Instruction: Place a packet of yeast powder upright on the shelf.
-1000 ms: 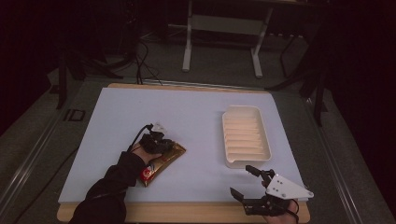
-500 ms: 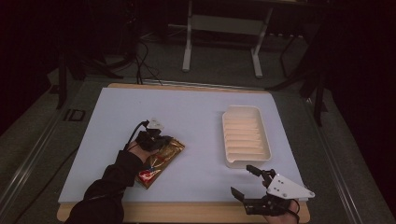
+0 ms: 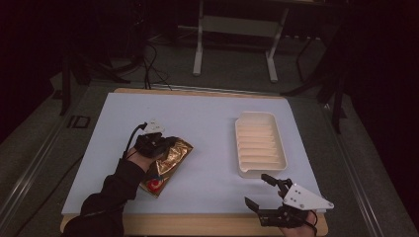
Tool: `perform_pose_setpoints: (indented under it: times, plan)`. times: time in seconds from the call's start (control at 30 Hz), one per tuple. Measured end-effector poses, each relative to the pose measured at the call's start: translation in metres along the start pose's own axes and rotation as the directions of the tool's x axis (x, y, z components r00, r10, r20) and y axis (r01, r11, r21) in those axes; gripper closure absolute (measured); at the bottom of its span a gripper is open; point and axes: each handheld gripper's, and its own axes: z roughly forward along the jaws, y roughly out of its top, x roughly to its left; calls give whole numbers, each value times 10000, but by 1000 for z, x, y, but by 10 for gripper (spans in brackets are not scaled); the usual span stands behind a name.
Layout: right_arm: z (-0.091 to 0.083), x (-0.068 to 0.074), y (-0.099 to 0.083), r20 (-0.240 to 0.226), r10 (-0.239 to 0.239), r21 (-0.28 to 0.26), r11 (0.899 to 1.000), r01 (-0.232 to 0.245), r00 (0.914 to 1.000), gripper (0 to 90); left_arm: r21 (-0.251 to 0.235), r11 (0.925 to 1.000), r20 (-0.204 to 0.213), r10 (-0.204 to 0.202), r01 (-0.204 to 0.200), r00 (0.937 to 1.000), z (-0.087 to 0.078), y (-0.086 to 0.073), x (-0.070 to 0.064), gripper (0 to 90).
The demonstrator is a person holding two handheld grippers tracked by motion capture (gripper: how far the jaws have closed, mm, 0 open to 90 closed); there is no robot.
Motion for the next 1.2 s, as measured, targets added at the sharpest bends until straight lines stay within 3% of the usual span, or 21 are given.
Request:
perform_pose_setpoints:
  times: [0.37,0.43,0.47,0.63,0.67,0.87,0.93,0.97,1.0,1.1,1.2]
  plan:
    - [-4,-2,3,243,-40,-65,10000,41,9997,174,-1190,9926,243,290,-260,9993,-34,16,-20,892]
    - [-4,-3,3,262,-79,-54,10000,81,9996,174,-1190,9926,243,290,-260,9993,-34,16,-20,892]
    - [-5,-4,4,269,-120,-13,9999,120,9996,174,-1492,9880,395,474,-410,9981,-41,21,-27,892]
    - [-11,-9,9,296,138,-222,9997,-132,9995,175,-1980,9800,756,344,-188,9965,-47,25,-34,892]
    - [-12,-11,11,290,224,-263,9994,-216,9993,174,-2282,9735,865,339,-134,9957,-49,27,-38,892]
    - [-16,-20,24,423,221,-286,9994,-209,9989,140,-2750,9609,1347,710,-316,9883,-52,32,-51,892]
    - [-15,-24,27,428,180,-174,9997,-173,9989,119,-2874,9571,1306,774,-370,9884,-52,33,-53,892]
    - [-14,-26,29,321,273,-205,9994,-267,9991,109,-3125,9497,1505,717,-214,9860,-52,33,-55,892]
    - [-13,-28,31,217,393,-211,9990,-389,9990,107,-3125,9497,1505,717,-214,9860,-52,33,-55,892]
    - [-7,-32,37,62,454,-85,9989,-453,9989,107,-3587,9334,1735,747,-76,9820,-54,31,-62,892]
    - [-4,-34,42,-3,321,-5,9995,-321,9995,108,-3720,9282,1966,806,-17,9772,-55,31,-64,892]
